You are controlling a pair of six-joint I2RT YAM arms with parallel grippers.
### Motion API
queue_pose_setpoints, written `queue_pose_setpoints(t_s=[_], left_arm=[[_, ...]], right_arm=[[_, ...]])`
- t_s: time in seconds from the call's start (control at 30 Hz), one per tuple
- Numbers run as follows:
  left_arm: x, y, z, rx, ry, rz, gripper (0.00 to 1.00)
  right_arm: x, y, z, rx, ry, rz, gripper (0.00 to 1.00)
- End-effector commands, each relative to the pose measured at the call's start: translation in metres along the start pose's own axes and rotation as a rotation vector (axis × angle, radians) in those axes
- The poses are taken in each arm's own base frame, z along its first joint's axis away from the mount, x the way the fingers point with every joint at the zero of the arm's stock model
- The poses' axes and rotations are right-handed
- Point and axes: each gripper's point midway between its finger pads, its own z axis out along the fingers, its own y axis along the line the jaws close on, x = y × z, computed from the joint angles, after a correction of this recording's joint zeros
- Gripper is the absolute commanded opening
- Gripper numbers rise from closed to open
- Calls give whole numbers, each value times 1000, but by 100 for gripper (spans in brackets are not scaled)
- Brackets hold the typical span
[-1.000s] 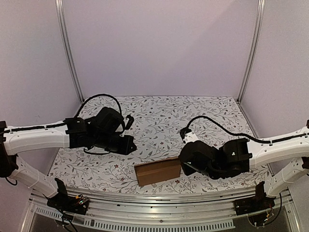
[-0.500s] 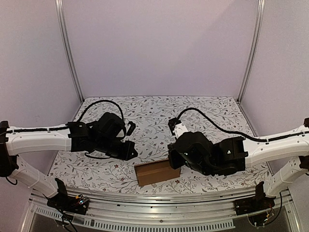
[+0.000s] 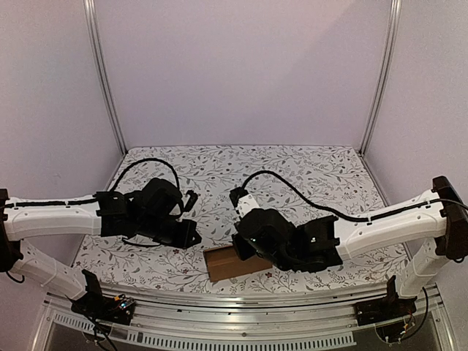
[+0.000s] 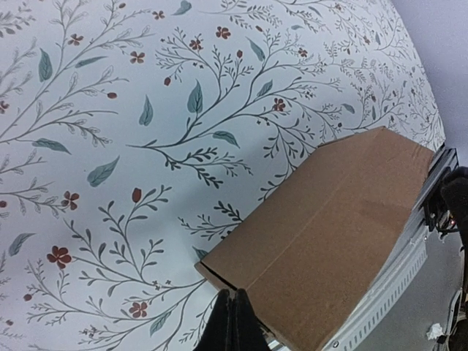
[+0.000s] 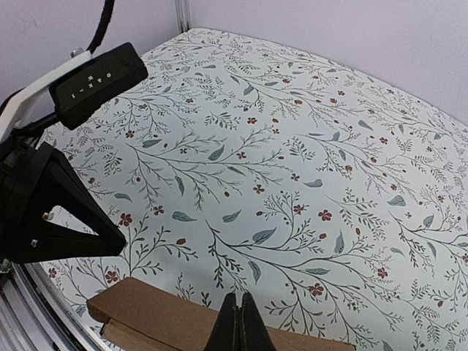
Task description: Fold the paper box
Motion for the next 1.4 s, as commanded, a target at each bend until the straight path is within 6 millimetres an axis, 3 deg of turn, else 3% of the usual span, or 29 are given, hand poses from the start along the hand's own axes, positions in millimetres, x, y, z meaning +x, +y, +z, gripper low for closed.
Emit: queue_pose_setpoints(t_s=[0.0, 0.17, 0.33, 0.5, 0.77, 1.03, 1.37], left_arm=[[4, -1, -3, 12, -9, -6, 0], [5, 0, -3, 13, -10, -12, 0], [6, 1, -3, 9, -10, -14, 0], [-1, -8, -6, 42, -28, -12, 0], [-10, -53, -18, 266, -52, 31, 0], [18, -60, 3, 373, 25, 25, 0], [70, -30, 31, 389, 106, -83, 0]], right_arm=[[24, 8, 11, -15, 44, -8, 0], [67, 6, 14, -17, 115, 7, 0], [91, 4, 8, -3, 144, 25, 0], [101, 4, 7, 5, 156, 31, 0], [93, 3, 8, 23, 136, 23, 0], [97, 2, 10, 33, 152, 16, 0], [101, 0, 10, 47, 165, 18, 0]])
